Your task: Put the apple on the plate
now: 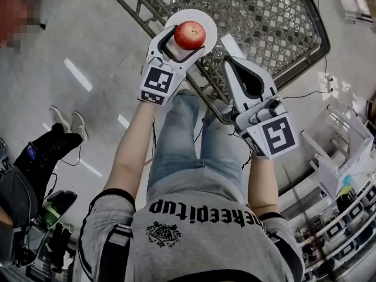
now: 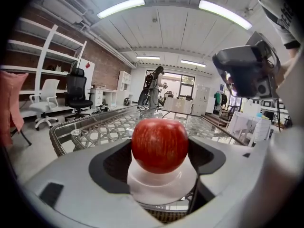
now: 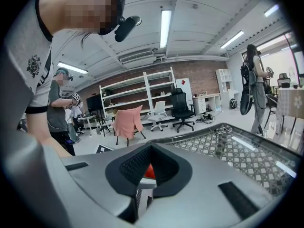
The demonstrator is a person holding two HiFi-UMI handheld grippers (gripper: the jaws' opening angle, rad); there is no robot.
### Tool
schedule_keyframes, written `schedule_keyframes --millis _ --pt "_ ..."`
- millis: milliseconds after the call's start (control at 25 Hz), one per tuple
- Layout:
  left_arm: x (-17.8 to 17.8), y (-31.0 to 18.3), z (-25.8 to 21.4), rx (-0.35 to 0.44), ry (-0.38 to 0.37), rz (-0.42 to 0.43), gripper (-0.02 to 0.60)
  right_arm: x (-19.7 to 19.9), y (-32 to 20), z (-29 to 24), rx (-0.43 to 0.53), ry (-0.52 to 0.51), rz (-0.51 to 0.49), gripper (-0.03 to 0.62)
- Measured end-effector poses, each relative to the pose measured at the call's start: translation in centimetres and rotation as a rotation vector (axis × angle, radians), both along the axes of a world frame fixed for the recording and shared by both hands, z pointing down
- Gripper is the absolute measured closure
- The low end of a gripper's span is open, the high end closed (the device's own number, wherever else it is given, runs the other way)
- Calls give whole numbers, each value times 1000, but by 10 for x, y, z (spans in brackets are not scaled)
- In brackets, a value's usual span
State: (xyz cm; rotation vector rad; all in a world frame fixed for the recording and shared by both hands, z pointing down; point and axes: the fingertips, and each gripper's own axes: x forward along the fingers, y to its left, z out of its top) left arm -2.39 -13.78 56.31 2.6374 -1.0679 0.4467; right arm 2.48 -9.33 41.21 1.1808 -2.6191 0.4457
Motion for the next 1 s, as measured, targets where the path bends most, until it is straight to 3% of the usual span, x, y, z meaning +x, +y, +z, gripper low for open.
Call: schedule_keyframes --millis 200,440,1000 --pt "0 -5 21 -11 -44 0 177 -3 -6 16 -9 3 1 591" --pt "13 1 12 -12 -137 0 176 8 -2 -2 -2 -6 -1 592" --pt "7 3 27 -28 -179 19 178 -2 -1 9 -8 9 -10 591"
